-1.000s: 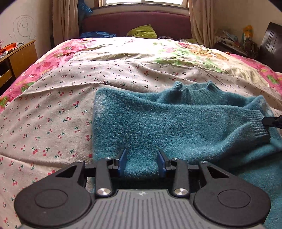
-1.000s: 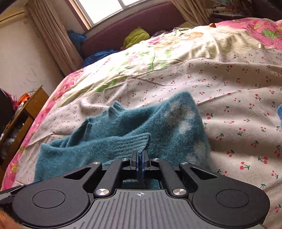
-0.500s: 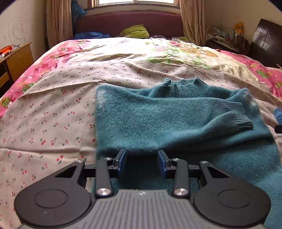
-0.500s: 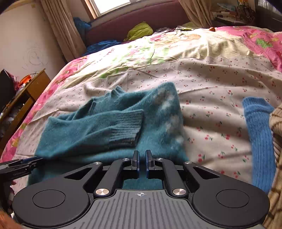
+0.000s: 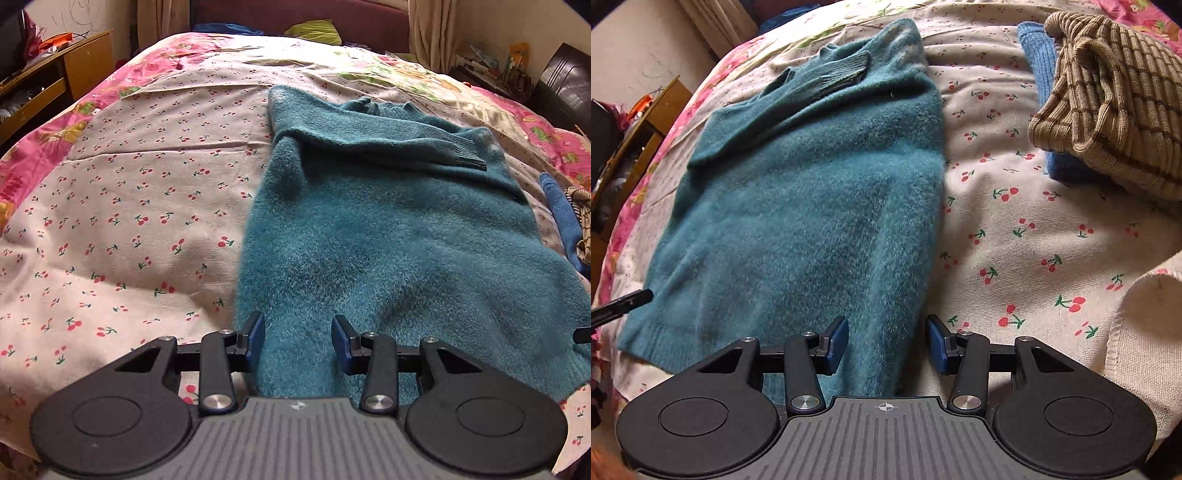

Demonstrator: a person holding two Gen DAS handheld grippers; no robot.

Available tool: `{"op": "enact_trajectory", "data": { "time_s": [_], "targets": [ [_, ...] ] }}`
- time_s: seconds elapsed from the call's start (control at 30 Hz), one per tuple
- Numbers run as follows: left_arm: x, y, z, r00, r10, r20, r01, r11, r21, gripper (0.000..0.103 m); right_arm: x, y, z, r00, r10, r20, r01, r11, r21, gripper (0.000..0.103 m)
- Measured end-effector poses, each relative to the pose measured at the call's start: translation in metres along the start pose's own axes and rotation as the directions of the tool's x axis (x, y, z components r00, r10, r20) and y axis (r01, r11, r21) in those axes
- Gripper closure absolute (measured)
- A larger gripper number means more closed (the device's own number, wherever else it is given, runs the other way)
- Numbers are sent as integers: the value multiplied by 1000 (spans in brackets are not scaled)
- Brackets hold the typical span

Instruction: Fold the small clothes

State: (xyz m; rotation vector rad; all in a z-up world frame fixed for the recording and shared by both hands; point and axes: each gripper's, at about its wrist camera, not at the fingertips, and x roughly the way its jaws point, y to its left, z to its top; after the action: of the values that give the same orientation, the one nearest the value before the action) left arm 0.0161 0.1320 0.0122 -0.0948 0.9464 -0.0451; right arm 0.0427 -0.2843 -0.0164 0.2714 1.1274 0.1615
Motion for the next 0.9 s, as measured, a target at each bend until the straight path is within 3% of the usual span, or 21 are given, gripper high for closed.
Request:
{"op": "enact_trajectory", "data": {
  "time_s": [0.17,0.27,0.33,0.43,0.53,0.6,0.67,0.77,0.83,0.9],
  "targets": [
    [-15,3,3,997,47,58,-46,999,-15,46,6,-2,0,998,55,8,-55,998,18,58],
    [-1,11,6,997,70,15,-70,997,-24,46,14,-2,0,997,81,13,-81,997,16,58],
    [16,16,4,998,43,-56,-45,998,-48,46,20,-2,2,996,87,8,-87,996,29,56],
    [20,16,7,996,-14,-89,9,998,-60,53,21,-4,4,992,125,9,-126,990,67,56],
    [22,16,14,987,-82,-140,73,995,-73,63,19,-7,8,984,179,6,-178,977,120,78],
    [25,16,18,977,-130,-171,117,989,-88,77,11,-7,12,974,224,30,-226,962,150,86],
    [23,15,25,965,-192,-179,173,978,-119,80,2,-6,17,958,281,63,-288,940,182,87],
    [16,16,39,933,-338,-122,309,928,-208,81,-11,-5,35,902,405,150,-431,868,247,89],
    [16,20,57,888,-459,-30,431,853,-296,81,-14,-1,56,858,469,208,-511,817,267,89],
    [23,22,74,856,-516,32,494,798,-344,81,-11,4,80,820,512,255,-569,776,272,89]
  ]
}}
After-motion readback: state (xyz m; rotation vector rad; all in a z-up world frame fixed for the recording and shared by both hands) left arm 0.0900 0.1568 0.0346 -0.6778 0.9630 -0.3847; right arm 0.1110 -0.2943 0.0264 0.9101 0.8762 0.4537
